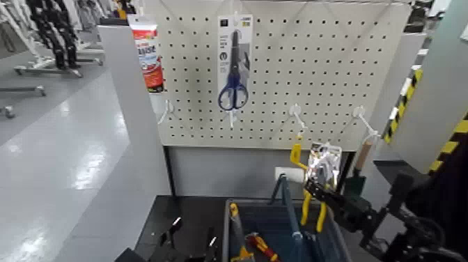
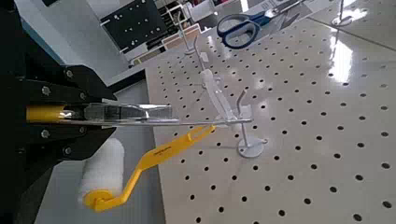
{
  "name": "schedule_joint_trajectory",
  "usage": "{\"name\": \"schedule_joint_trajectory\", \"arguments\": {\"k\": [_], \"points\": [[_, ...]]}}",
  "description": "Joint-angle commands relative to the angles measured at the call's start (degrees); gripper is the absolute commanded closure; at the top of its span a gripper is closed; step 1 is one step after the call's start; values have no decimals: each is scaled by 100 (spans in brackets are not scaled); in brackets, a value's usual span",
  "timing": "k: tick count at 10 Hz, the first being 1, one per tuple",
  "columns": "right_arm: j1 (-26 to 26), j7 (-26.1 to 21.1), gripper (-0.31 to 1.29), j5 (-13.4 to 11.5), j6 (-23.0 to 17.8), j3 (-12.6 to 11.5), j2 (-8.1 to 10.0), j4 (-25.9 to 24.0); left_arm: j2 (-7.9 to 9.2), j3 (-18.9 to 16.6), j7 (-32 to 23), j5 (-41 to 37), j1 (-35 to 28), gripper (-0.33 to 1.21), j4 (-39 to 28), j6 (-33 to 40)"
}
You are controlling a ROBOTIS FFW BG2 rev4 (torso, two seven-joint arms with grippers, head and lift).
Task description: Put the yellow pliers into the crate.
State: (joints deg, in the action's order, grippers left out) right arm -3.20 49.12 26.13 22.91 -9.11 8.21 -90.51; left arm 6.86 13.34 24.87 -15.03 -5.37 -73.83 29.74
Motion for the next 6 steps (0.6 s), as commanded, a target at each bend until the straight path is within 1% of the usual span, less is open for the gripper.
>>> {"name": "schedule_joint_trajectory", "arguments": {"k": [1,3,4,5,6], "points": [[12,28,117,-29,65,41,-4,289,-1,11,0,0,9,12,0,-4],[-14,54,117,-108,162,59,-4,456,-1,11,0,0,9,12,0,-4],[-23,71,110,-100,197,50,-12,570,-1,11,0,0,9,12,0,-4],[-23,45,96,-108,452,15,-12,623,-1,11,0,0,9,12,0,-4],[-32,19,71,-258,531,24,-4,614,-1,11,0,0,9,12,0,-4]]}}
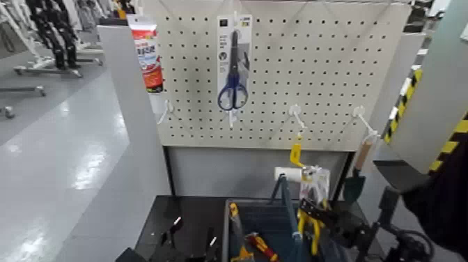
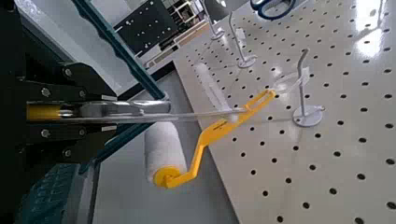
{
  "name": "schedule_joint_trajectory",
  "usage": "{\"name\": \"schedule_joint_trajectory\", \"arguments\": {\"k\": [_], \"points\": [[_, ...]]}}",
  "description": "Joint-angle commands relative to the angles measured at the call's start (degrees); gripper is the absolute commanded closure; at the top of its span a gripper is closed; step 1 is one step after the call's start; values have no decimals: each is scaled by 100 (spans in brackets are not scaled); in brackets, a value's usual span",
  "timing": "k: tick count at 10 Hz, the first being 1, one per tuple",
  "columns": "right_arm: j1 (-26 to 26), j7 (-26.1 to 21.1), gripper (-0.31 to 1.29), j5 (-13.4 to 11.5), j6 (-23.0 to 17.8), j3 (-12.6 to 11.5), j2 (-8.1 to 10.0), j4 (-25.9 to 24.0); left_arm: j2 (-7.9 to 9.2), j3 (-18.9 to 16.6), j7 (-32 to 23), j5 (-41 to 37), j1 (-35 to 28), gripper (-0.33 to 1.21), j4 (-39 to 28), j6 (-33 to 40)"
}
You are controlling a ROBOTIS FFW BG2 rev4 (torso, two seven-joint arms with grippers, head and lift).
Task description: Put the yellow pliers into the crate.
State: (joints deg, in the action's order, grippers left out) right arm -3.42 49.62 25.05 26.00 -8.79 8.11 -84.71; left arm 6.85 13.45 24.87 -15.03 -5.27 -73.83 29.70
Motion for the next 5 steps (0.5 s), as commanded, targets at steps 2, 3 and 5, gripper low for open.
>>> {"name": "schedule_joint_trajectory", "arguments": {"k": [2,3,5], "points": [[-19,-49,13,-168,142,-8,-12,-28,0,8,9,0,9,12,0,0],[-10,-66,8,-168,63,-26,-12,-55,9,8,9,0,9,12,0,0],[-1,-93,5,-168,-95,-17,-29,-90,9,8,18,0,9,12,0,0]]}}
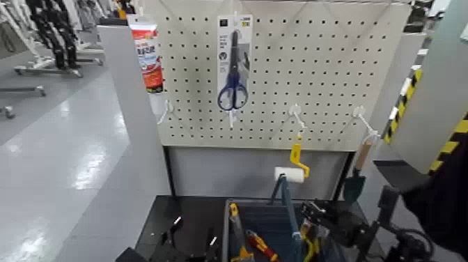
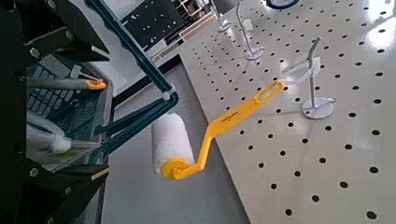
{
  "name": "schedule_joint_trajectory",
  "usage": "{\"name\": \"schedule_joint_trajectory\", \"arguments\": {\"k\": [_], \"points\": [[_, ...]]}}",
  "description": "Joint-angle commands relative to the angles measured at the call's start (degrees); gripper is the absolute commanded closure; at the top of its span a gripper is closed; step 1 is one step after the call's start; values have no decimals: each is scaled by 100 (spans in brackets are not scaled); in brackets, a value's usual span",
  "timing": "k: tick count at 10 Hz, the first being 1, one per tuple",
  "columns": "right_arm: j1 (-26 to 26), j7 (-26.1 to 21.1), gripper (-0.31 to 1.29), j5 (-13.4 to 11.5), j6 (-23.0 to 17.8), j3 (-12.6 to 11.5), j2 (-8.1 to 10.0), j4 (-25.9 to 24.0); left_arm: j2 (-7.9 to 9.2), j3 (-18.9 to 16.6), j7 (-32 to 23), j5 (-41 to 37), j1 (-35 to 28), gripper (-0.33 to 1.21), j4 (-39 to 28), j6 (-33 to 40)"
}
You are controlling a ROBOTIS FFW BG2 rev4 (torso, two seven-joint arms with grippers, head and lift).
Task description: Put the yellow pliers into the crate.
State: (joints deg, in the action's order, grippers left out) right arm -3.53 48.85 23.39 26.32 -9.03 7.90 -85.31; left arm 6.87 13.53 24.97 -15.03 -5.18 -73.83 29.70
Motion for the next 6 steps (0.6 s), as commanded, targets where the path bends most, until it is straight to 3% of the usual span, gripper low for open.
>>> {"name": "schedule_joint_trajectory", "arguments": {"k": [1,3,6], "points": [[46,-78,5,-1,-215,15,-26,-83,7,0,8,0,0,12,0,0],[230,-412,5,-36,-716,32,-52,-320,16,9,8,0,9,12,0,0],[837,-1220,5,-555,-1894,208,-131,-865,16,9,17,0,9,12,-9,0]]}}
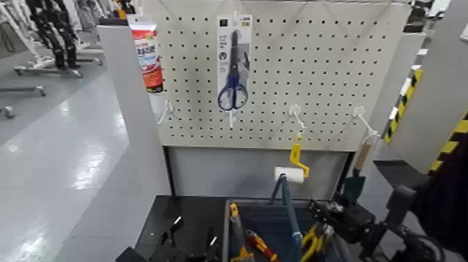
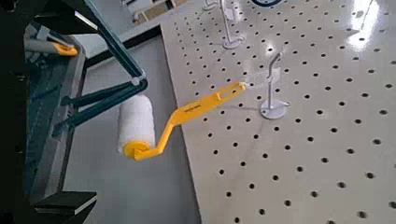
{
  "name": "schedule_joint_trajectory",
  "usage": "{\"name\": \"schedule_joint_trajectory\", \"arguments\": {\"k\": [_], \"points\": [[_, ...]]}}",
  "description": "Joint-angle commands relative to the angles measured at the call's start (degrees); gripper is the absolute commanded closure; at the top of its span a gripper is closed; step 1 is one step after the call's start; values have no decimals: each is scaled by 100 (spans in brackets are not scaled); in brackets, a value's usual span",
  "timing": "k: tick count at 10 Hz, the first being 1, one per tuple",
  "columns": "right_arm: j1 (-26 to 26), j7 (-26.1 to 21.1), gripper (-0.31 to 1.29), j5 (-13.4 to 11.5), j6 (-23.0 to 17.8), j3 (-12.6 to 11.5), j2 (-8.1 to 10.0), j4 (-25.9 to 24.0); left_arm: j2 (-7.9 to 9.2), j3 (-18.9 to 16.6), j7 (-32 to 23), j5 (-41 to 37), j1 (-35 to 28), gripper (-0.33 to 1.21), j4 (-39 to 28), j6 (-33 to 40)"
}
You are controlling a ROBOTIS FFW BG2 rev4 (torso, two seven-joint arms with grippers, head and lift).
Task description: Put the yellow pliers into the crate.
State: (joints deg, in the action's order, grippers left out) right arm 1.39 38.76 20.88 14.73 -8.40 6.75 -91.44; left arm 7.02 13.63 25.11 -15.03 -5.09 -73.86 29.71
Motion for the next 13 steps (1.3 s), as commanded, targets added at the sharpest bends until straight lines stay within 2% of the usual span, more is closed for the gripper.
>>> {"name": "schedule_joint_trajectory", "arguments": {"k": [1,2,4,5,6,7,8,10,11,13], "points": [[635,-545,5,-339,-1236,251,-24,-313,1,0,3,0,0,12,-5,0],[995,-1037,5,-322,-1798,374,-77,-374,10,0,12,0,-9,12,-14,0],[1716,-1810,7,-586,-2730,558,-156,-515,36,8,64,0,-9,12,-23,0],[2014,-2320,9,-673,-3213,743,-174,-515,36,-9,82,0,-9,12,-32,0],[2269,-2619,12,-858,-3573,840,-253,-532,45,-9,126,0,-9,12,-32,0],[2427,-2663,15,-1051,-3635,813,-341,-611,45,-18,135,0,-18,12,-40,0],[2533,-2698,16,-1095,-3547,831,-349,-691,45,-18,161,0,-18,12,-49,-9],[2691,-2751,16,-1086,-3670,901,-385,-743,71,-44,214,9,-71,12,-163,-79],[2797,-2953,16,-1095,-3793,963,-393,-735,71,-123,214,105,-159,12,-313,-185],[2876,-3085,16,-1086,-3670,980,-393,-778,45,-378,214,290,-457,12,-814,-633]]}}
